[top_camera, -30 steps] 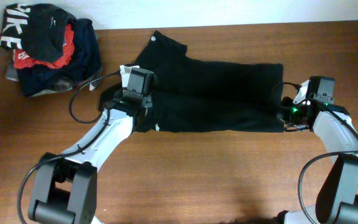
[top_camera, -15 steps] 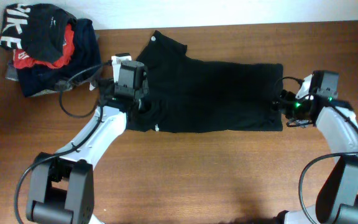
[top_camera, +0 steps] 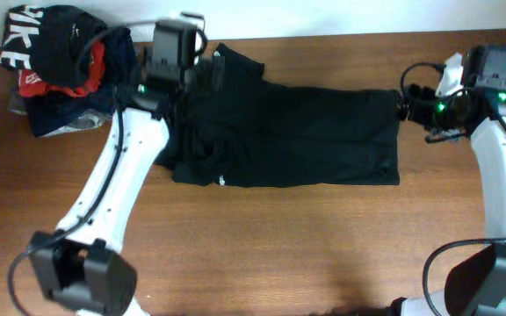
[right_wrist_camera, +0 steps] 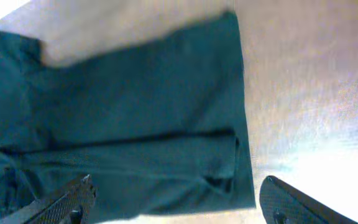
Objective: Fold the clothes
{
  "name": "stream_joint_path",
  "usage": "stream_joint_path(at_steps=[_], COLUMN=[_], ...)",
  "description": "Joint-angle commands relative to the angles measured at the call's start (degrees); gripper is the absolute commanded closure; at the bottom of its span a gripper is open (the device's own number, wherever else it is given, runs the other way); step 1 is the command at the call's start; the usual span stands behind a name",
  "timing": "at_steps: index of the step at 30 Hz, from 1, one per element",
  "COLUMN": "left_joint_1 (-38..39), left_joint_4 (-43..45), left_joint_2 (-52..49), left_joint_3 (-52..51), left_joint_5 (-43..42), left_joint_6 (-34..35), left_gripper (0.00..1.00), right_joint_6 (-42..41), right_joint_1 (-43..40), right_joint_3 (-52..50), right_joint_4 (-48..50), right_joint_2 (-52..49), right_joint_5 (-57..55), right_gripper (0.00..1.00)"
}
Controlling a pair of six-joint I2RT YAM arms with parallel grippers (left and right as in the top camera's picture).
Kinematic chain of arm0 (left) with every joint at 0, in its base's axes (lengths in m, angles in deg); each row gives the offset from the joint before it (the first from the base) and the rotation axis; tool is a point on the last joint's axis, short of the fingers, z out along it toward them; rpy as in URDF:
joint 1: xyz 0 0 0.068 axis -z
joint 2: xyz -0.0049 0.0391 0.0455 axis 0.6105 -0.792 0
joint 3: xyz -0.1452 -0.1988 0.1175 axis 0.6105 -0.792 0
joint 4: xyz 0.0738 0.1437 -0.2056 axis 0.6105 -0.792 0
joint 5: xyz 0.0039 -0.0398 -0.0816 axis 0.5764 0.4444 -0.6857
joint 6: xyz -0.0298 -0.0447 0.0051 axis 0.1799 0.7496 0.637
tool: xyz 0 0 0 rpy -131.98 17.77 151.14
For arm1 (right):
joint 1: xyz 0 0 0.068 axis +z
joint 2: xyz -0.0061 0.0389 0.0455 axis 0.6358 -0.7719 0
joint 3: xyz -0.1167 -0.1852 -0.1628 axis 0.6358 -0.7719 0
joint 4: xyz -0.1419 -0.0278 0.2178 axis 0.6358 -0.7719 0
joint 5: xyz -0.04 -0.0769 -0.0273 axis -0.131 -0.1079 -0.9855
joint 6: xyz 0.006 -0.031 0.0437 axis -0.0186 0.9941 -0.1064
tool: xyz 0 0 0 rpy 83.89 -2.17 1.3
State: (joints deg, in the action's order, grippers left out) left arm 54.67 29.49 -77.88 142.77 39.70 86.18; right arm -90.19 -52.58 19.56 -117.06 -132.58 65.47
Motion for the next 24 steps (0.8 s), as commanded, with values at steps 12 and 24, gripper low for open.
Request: stream_joint_path(at_steps=[12, 24], left_joint_1=[-3.3, -3.6], left_joint_4=[-12.5, 0.9], left_joint_2=[-39.0, -52.6], left_joint_3=[48.1, 48.5], left_joint_5=[-8.7, -12.2], left_joint_6=[-5.9, -9.4], left_gripper=[0.01, 0.03], right_joint_6=[2.6, 3.0], right_joint_1=[3.0, 5.3], right_joint_3=[5.8, 5.0], right_joint_4=[0.6, -1.2], right_joint_2=[1.1, 1.0], right_joint_5=[-4.5, -4.9], right_gripper=[0.11, 0.11])
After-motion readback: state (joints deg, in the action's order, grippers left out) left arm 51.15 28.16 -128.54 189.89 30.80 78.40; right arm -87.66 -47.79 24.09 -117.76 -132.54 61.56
